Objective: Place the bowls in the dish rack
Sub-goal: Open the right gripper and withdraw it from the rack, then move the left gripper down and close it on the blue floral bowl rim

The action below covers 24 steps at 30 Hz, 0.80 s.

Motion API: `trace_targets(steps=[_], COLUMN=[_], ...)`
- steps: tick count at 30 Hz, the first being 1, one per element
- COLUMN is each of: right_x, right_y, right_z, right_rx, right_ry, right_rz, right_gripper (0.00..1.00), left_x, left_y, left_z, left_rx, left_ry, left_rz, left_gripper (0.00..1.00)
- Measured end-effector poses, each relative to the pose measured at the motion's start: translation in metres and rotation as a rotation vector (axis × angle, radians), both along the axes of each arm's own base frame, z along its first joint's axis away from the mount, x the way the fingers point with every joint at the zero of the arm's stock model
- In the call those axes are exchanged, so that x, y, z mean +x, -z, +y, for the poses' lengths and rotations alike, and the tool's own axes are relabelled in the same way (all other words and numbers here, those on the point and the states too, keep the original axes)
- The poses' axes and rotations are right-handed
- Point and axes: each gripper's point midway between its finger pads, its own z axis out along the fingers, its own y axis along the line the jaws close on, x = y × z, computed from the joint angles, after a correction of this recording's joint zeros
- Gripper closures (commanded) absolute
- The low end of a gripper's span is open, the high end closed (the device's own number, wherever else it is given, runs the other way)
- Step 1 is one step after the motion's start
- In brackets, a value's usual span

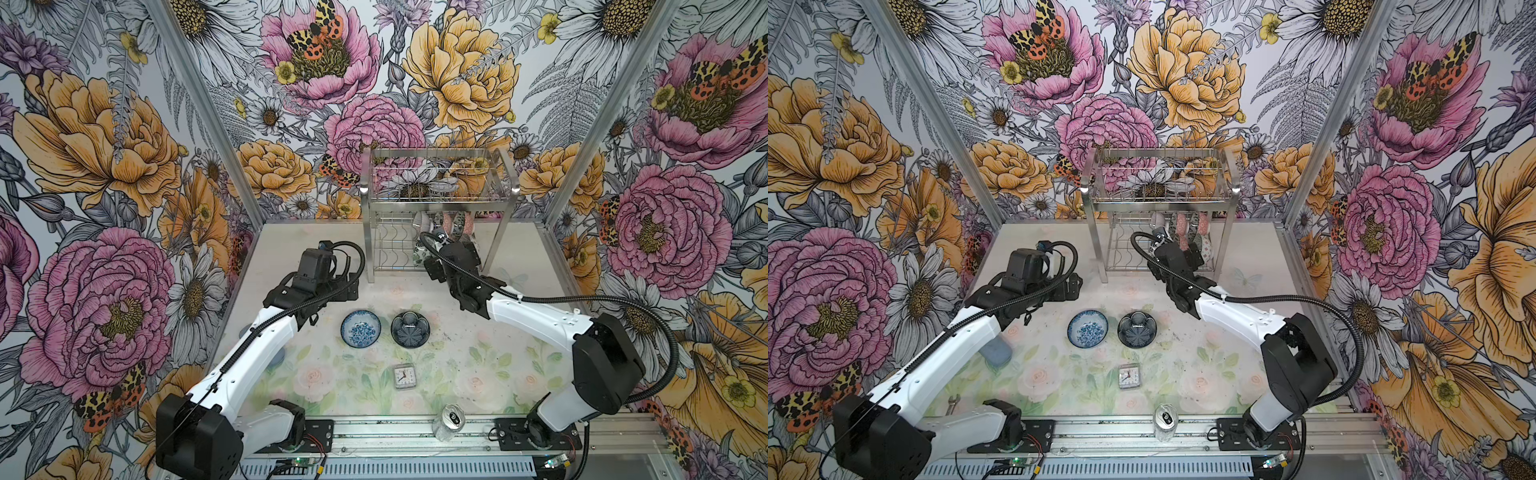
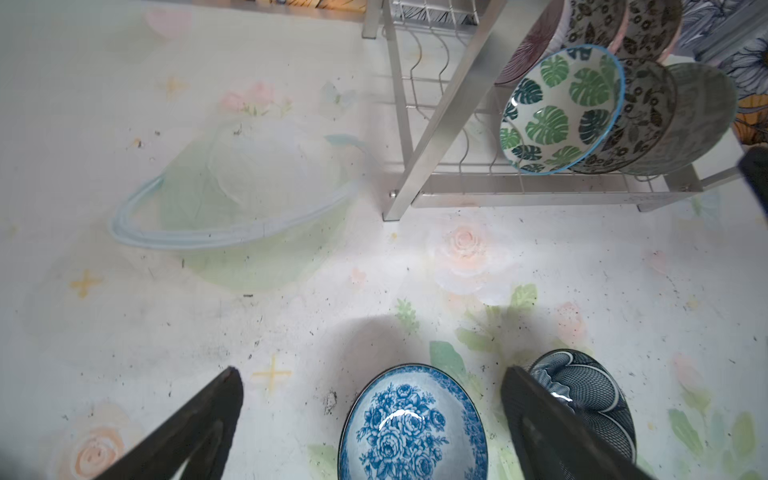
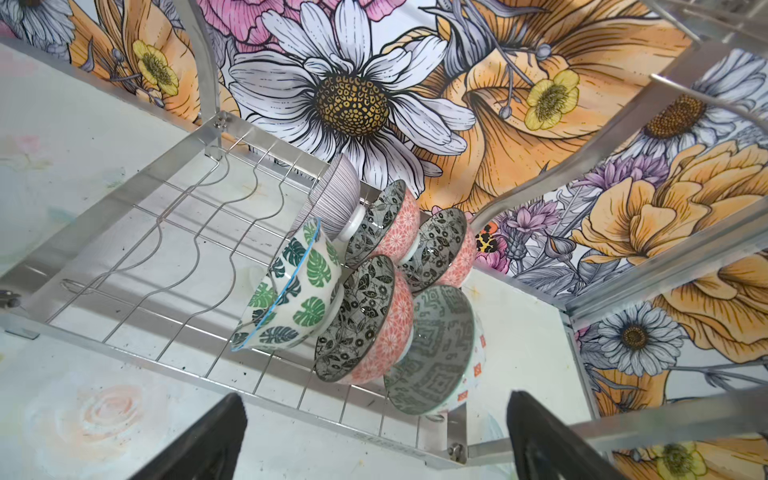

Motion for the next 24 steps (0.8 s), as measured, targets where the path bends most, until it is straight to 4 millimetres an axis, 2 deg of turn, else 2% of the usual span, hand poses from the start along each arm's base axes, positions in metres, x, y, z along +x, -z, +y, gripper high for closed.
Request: trace_targets(steps=[4, 11, 16, 24], right_x=[-0.002, 0.000, 0.001, 0.001], right_y=[-0.004, -0.003, -0.001, 0.000], right_z=[-0.013, -0.023, -0.021, -0.019], right_rx=[0.052, 0.113, 0.130, 0.144], right_ry=[0.020, 0.041, 0.035, 0.026], right_rz=[-0.001, 0.008, 0.016, 0.022], right_gripper=[0.00, 0.00, 0.00, 0.00], left_x=[-0.015, -0.038, -0.047, -0.053], left_y=[0.023, 0.062, 0.075, 0.089], left_z=[0.006, 0.012, 0.008, 0.001], left_rx=[-0.027, -0.052, -0.070, -0.115], left_ry=[-0.050, -0.114, -0.119, -0.119], left_rz=[0.055, 0.155, 0.189, 0.219], left_gripper=[0.01, 0.01, 0.01, 0.01])
